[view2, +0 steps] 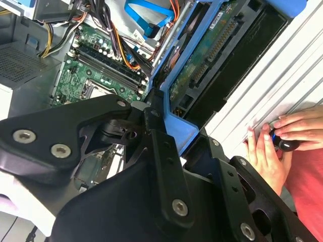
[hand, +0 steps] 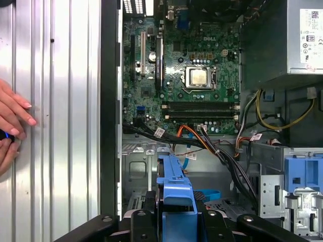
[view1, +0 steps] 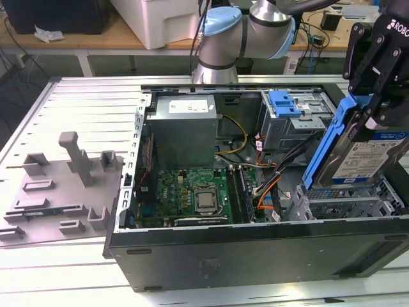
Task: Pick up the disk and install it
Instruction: 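Insert the disk into the insertion slot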
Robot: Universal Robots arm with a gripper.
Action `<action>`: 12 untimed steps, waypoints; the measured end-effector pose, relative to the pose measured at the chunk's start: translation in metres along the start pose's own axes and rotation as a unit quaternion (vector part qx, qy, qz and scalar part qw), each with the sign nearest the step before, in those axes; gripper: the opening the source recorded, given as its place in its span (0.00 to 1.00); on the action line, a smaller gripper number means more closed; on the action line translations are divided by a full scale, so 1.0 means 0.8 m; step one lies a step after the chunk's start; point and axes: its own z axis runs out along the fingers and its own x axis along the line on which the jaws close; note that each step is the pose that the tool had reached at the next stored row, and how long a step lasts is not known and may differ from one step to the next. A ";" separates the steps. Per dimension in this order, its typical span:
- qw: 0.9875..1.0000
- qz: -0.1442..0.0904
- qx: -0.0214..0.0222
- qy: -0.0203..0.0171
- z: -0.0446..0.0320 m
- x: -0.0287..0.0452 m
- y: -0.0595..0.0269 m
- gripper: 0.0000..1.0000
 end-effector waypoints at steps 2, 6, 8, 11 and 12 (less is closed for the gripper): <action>1.000 0.000 0.000 0.000 0.0007 0.0000 0.000 0.37; 1.000 0.000 0.000 0.000 0.0015 0.0003 -0.001 0.37; 1.000 0.000 0.000 0.000 0.0019 0.0006 -0.001 0.37; 1.000 0.000 0.000 0.000 0.0030 0.0010 -0.001 0.37; 1.000 0.000 0.000 0.000 0.0034 0.0011 -0.001 0.37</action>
